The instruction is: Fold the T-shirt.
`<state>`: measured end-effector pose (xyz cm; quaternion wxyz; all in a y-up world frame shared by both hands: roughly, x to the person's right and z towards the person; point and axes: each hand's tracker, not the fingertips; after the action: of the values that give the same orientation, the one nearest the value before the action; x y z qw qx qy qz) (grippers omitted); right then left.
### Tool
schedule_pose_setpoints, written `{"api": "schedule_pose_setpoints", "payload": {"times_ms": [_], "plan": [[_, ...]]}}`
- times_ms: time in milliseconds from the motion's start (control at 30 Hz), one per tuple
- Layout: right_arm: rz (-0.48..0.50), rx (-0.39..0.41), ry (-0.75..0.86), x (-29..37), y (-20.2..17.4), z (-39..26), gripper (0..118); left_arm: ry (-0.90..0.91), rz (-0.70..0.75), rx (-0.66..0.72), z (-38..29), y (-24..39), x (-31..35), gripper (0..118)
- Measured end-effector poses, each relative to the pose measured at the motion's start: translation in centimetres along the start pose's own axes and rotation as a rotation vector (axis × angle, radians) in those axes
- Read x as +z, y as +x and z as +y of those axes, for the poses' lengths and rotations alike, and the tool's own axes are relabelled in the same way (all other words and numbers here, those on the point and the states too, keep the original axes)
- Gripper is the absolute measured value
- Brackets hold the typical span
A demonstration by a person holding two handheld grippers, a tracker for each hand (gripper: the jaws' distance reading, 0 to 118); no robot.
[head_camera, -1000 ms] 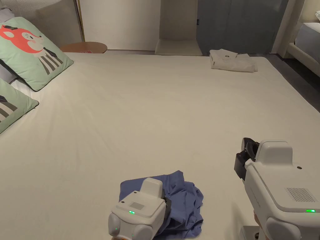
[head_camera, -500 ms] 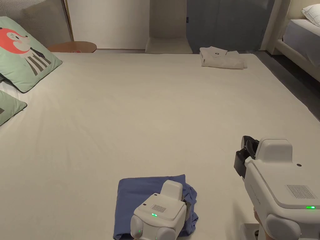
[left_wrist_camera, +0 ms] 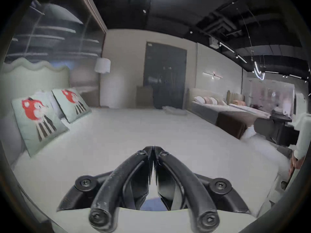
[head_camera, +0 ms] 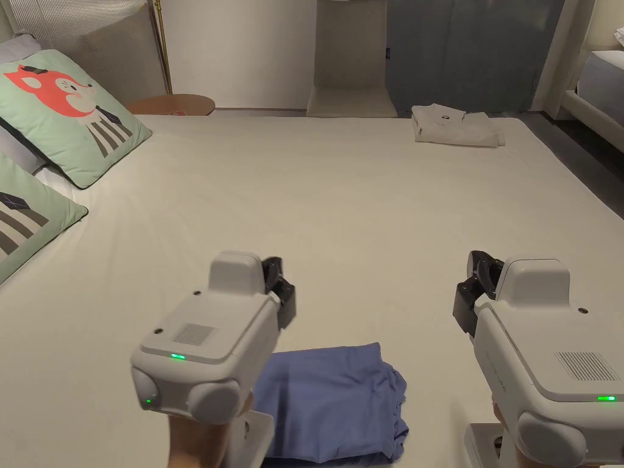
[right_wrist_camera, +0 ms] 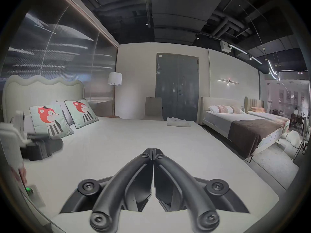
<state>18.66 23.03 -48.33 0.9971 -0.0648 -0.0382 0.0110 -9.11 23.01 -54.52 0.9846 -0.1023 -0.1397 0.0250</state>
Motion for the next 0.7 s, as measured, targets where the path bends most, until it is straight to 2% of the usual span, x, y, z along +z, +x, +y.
{"api": "schedule_pose_setpoints", "payload": {"times_ms": [300,700], "plan": [[0.013,0.016,0.041,-0.3,-1.0,0.7,1,0.098,0.206,-0.085,2.2,-5.4,1.8,0],[0.022,0.019,0.039,0.4,-1.2,1.4,1,0.099,0.23,-0.061,1.7,-6.8,1.7,0]]}}
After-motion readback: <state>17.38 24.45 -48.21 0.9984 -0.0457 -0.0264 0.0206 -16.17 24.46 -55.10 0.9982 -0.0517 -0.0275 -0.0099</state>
